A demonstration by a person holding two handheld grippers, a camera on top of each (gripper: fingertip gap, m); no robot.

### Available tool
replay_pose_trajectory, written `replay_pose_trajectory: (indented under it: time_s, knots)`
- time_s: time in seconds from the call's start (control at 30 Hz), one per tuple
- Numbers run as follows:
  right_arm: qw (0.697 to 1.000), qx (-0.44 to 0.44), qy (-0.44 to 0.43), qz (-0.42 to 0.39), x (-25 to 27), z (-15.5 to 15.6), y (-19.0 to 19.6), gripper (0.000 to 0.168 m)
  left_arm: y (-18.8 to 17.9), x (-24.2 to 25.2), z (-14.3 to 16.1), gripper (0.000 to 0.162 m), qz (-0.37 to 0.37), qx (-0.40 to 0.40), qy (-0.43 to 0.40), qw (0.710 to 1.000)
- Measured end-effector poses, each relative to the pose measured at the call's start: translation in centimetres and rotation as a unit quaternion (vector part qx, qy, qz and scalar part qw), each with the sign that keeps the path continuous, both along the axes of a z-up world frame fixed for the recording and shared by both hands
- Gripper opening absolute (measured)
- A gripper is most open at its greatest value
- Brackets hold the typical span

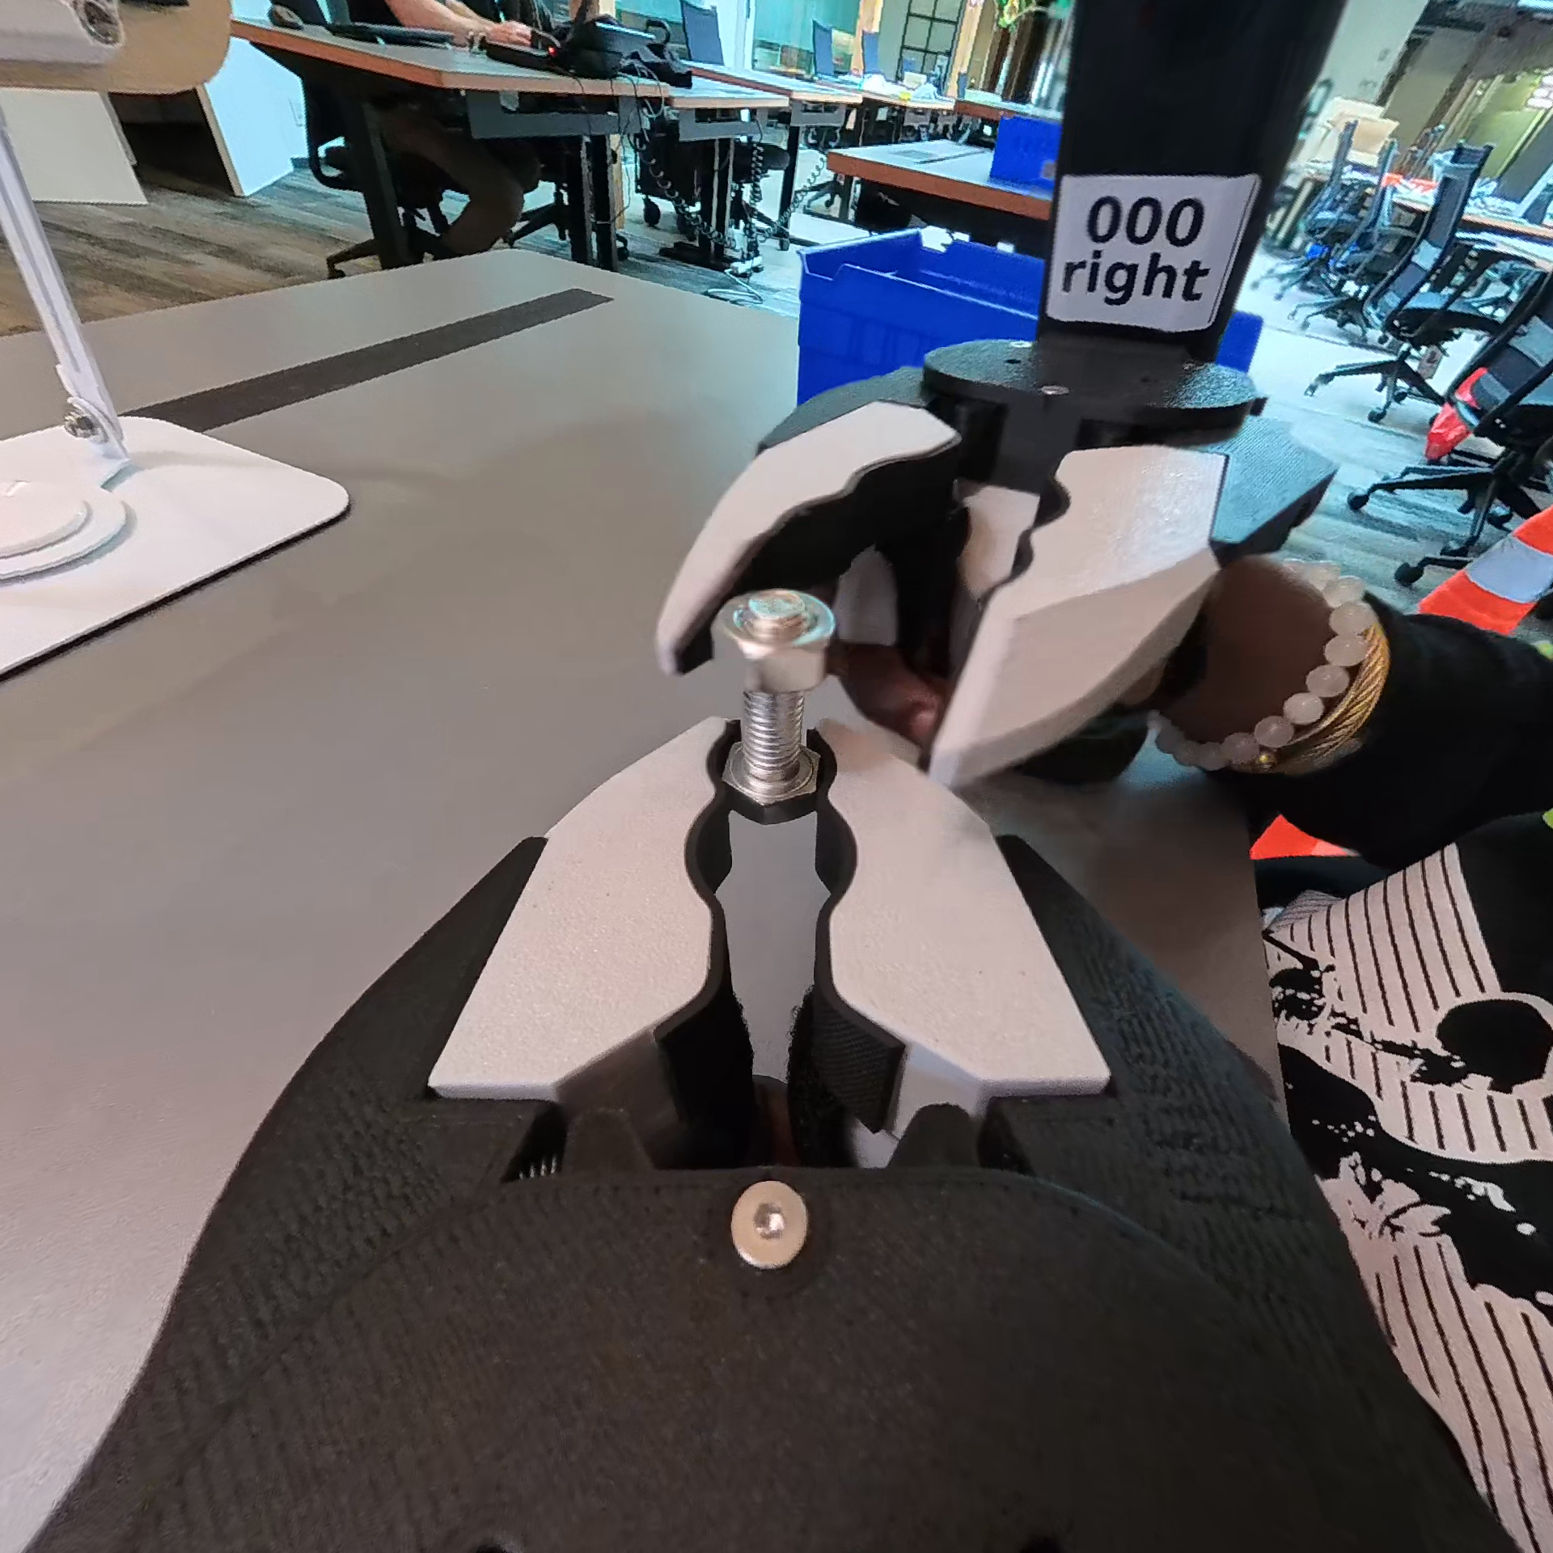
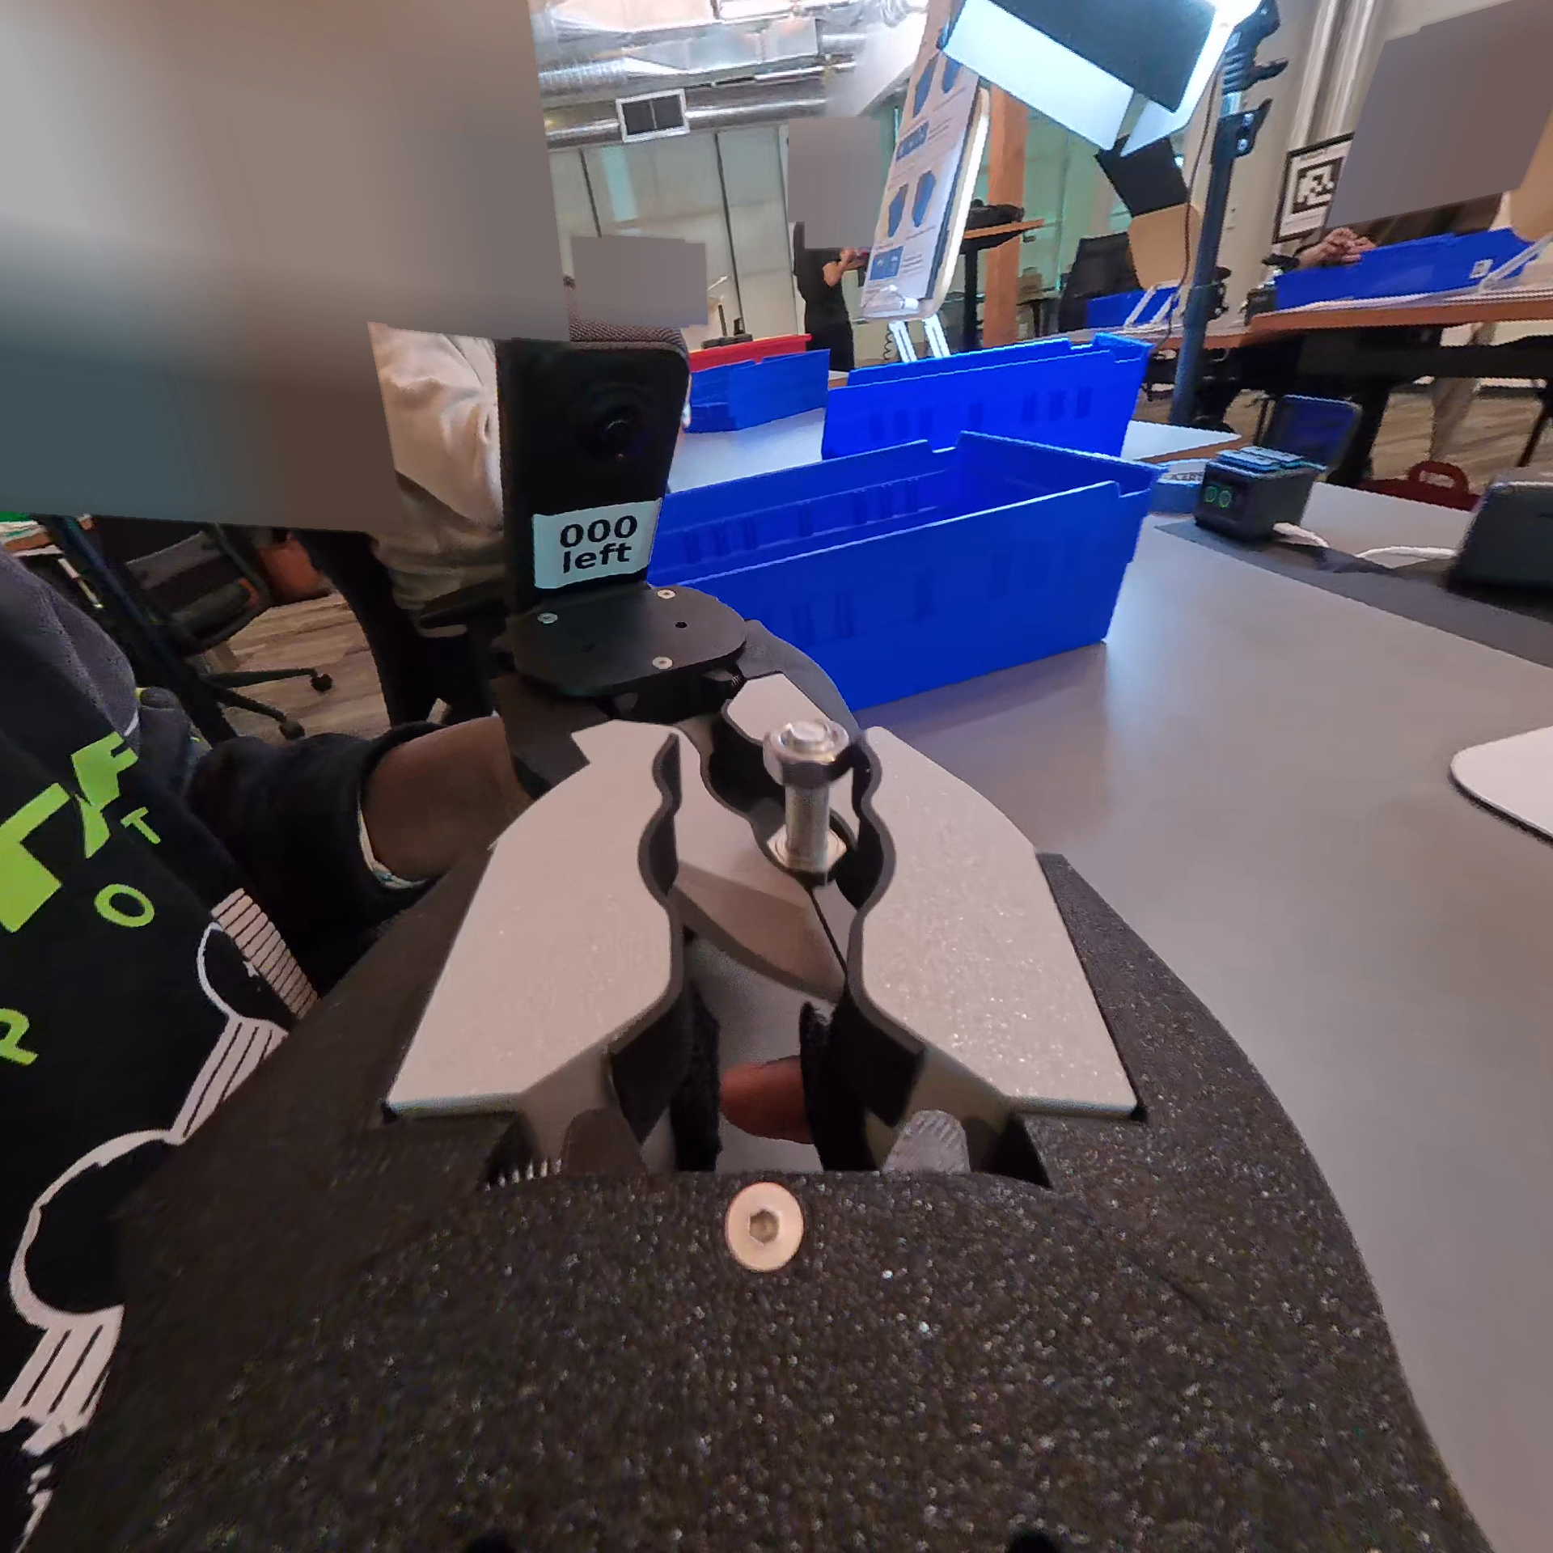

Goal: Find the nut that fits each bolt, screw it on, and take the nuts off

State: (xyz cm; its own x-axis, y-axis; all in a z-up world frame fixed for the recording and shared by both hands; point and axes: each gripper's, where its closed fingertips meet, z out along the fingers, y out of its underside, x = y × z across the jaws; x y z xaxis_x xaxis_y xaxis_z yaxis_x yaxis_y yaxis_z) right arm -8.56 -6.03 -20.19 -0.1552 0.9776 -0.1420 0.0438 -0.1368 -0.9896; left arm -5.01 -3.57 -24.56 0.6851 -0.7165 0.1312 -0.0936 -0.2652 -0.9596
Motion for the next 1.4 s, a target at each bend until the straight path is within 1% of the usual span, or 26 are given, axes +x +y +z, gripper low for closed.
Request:
replay_pose_trajectory:
  time_s: [0.07,0.1,0.17,0.23,0.27,0.37,0.4,0.47,0.53,0.63,0.73,0.77,0.8,0.9,1.03,1.13,1.2,1.27,1.4]
  knots:
    - [1.000,0.002,-0.002,-0.012,1.1,0.0,0.5,0.026,0.0,-0.1,0.1,0.015,0.001,0.000,-0.003,1.000]
    - [1.000,0.002,0.002,-0.012,1.6,0.1,0.6,0.015,0.1,-0.1,0.1,0.015,0.004,-0.001,-0.004,1.000]
    - [1.000,-0.006,0.011,-0.014,2.2,0.5,0.8,0.014,0.1,-0.1,0.0,0.015,0.003,-0.004,-0.005,1.000]
    - [1.000,-0.007,0.013,-0.023,2.0,0.6,1.2,0.015,0.1,0.0,0.0,0.015,0.002,-0.002,-0.002,1.000]
    - [0.999,-0.008,0.015,-0.028,1.7,0.6,1.4,0.019,0.0,0.0,0.0,0.015,0.001,-0.001,0.000,1.000]
    - [1.000,-0.016,0.018,-0.017,0.3,0.4,1.1,0.040,-0.1,0.1,-0.1,0.015,-0.005,-0.002,0.005,1.000]
    - [1.000,-0.017,0.013,-0.009,-0.3,0.3,0.8,0.044,-0.1,0.2,-0.2,0.015,-0.006,-0.003,0.006,1.000]
    - [1.000,-0.014,0.000,0.004,-1.1,-0.2,0.2,0.046,-0.1,0.3,-0.3,0.015,-0.010,-0.003,0.010,1.000]
    - [1.000,-0.007,-0.006,0.014,-1.3,-0.3,-0.2,0.045,-0.2,0.3,-0.4,0.015,-0.010,-0.003,0.013,1.000]
    - [1.000,0.001,-0.010,0.003,-0.5,-0.2,0.0,0.036,-0.1,0.2,-0.2,0.015,-0.007,-0.001,0.010,1.000]
    - [1.000,0.001,-0.011,-0.010,1.1,-0.1,0.6,0.022,0.0,0.1,-0.1,0.015,-0.003,-0.002,0.003,1.000]
    - [1.000,-0.002,-0.005,-0.006,1.7,0.1,0.6,0.015,0.0,0.0,-0.1,0.015,0.000,-0.003,0.000,1.000]
    - [1.000,-0.009,0.003,-0.001,2.1,0.3,0.5,0.014,0.1,-0.1,-0.1,0.015,0.001,-0.004,-0.002,1.000]
    - [1.000,-0.013,0.008,-0.011,2.1,0.4,0.9,0.016,0.0,0.0,-0.1,0.015,0.000,-0.004,0.002,1.000]
    - [1.000,-0.007,0.002,-0.007,0.4,-0.1,0.6,0.040,-0.1,0.2,-0.2,0.015,-0.008,-0.003,0.008,1.000]
    - [1.000,0.004,-0.007,0.005,-0.8,-0.4,0.0,0.045,-0.2,0.4,-0.4,0.015,-0.013,-0.004,0.014,1.000]
    - [1.000,0.009,-0.013,0.016,-1.0,-0.6,-0.5,0.045,-0.2,0.4,-0.4,0.015,-0.011,-0.004,0.017,1.000]
    - [1.000,0.014,-0.017,0.011,-0.7,-0.6,-0.3,0.041,-0.2,0.4,-0.4,0.015,-0.010,-0.003,0.014,1.000]
    - [1.000,0.010,-0.014,-0.006,1.4,-0.4,0.6,0.020,-0.1,0.1,-0.1,0.015,-0.002,-0.002,0.001,1.000]
